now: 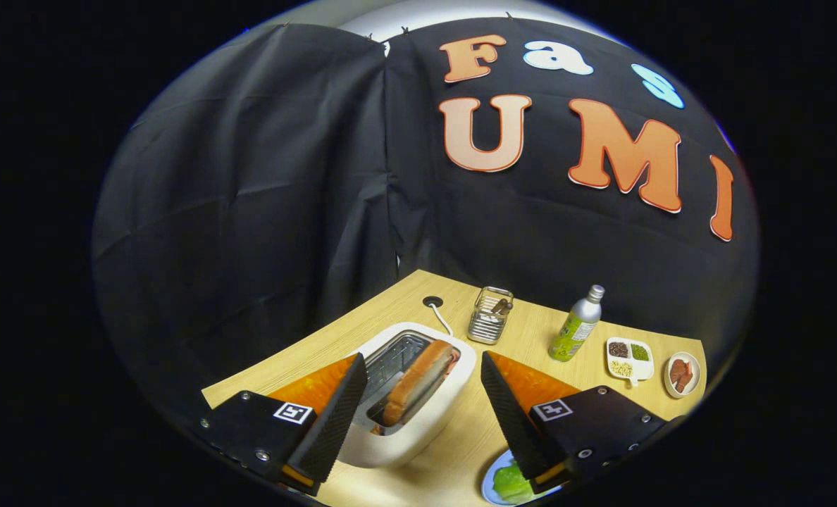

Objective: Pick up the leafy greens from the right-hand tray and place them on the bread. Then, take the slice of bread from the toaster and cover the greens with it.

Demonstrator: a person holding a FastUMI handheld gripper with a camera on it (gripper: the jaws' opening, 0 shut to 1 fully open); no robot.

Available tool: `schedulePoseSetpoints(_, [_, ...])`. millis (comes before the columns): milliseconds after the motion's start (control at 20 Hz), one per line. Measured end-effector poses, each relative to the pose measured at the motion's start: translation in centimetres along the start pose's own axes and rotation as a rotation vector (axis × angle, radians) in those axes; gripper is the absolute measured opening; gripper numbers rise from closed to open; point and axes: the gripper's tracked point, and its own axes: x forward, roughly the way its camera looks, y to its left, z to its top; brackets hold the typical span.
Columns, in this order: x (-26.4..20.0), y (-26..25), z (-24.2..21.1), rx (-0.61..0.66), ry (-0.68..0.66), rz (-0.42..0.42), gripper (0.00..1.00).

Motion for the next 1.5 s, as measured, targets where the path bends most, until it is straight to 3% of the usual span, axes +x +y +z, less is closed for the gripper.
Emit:
schedulePoseSetpoints(300, [1.1,1.1,-1.4,0.01,0.054,-0.006,0.91])
schedulePoseSetpoints(500, [1.6,1.3,-2.3,0.019,0.097,-0.017,0.6])
schedulePoseSetpoints(700, [1.2,1.7,-2.7,0.036,0.133,-0.007,0.15])
schedulePoseSetpoints(750, [1.0,1.5,-2.4,0.033,0.129,-0.009,0.11])
schedulePoseSetpoints(1500, [-2.9,0.1,2.9,0.089,-0.024,-0.023,0.08])
